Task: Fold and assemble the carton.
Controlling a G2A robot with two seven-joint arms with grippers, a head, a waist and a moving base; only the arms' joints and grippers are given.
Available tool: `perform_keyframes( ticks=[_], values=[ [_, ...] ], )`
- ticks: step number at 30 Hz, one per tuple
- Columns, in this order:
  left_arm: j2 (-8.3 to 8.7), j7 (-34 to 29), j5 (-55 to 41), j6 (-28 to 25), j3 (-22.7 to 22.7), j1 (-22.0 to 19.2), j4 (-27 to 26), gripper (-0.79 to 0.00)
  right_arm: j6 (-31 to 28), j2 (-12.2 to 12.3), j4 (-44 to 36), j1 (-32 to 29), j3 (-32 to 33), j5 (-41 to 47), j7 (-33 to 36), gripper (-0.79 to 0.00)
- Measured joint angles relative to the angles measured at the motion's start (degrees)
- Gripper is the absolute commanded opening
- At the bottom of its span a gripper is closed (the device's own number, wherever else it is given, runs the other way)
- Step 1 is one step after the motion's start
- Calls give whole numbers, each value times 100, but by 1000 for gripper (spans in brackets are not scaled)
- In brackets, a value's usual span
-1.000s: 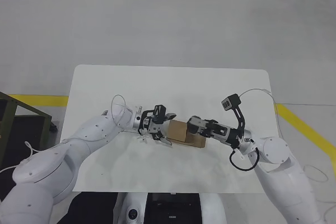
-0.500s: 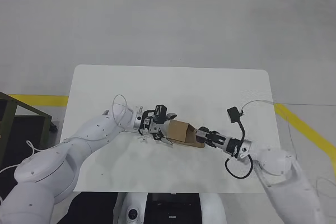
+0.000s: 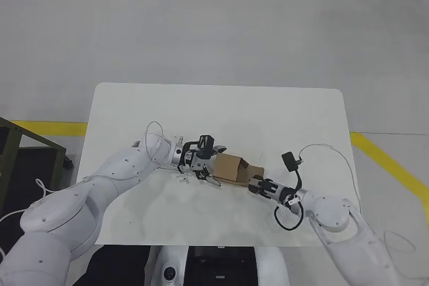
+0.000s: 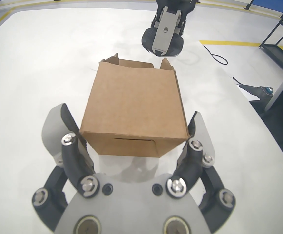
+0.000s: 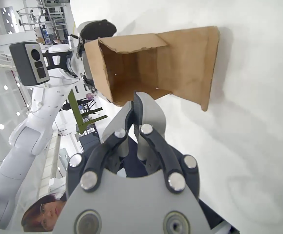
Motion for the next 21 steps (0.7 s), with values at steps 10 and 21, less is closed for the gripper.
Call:
perform_keyframes(
  ticks=[10,21],
  values=[
    [-38,51,-60,51,-32,26,72,0,74,0,134,-126,-130,-25,37,-785],
    [-107,20,-70,21,-16,35,157,0,-332,-123,805,471,-466,370,-73,-785]
  ],
)
